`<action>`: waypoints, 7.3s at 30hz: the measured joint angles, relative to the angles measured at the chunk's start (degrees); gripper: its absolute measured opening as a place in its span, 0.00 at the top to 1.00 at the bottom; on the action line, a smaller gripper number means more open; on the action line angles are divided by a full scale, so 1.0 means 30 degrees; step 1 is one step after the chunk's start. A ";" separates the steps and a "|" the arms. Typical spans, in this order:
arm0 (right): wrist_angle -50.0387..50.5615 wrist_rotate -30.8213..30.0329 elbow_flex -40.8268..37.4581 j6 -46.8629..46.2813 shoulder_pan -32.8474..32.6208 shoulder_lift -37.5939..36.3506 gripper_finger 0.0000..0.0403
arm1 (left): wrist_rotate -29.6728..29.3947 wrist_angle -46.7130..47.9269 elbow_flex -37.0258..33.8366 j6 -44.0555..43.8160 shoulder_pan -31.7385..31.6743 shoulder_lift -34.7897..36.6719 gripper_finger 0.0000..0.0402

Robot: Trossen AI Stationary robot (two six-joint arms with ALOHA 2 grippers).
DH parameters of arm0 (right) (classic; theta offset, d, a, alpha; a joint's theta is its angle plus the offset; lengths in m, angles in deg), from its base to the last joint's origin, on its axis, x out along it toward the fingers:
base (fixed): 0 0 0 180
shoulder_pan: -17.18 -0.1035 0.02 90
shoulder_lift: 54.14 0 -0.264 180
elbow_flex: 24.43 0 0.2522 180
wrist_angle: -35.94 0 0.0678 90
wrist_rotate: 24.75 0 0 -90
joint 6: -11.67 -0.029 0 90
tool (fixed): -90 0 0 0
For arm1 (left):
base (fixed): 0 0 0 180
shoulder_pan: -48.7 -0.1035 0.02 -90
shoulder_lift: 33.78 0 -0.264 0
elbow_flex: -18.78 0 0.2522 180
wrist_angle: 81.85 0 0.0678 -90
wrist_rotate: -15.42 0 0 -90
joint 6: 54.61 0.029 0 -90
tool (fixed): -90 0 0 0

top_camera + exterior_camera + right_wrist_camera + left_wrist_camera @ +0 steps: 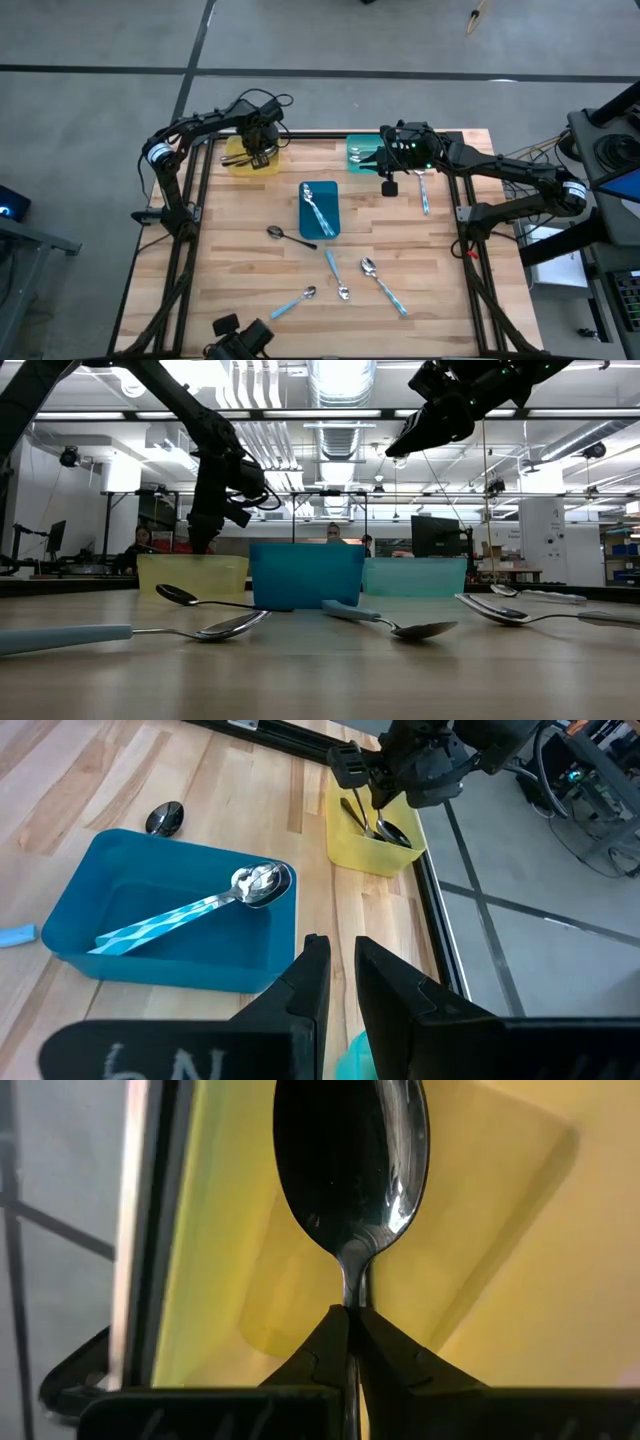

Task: Sort silverware by color (type)
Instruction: Put the black spoon into the yellow bin, then put the white patterned spoon into the blue bin

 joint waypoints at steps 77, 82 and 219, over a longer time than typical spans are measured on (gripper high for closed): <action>0.0561 -0.0144 -0.1158 -1.4815 -0.0342 0.0940 0.89 | 0.4248 -1.4139 -0.7914 -0.5584 0.7193 1.0990 0.96; 0.0561 -0.0032 -0.1158 -1.5923 -0.0473 0.0940 0.89 | 0.4228 -1.6048 -0.9213 -0.5802 0.7351 1.1852 0.96; 1.4180 -0.8928 0.7033 -3.2245 -1.6614 1.0524 0.96 | 0.1613 -1.9839 -1.2829 -0.3446 1.6196 2.1608 0.96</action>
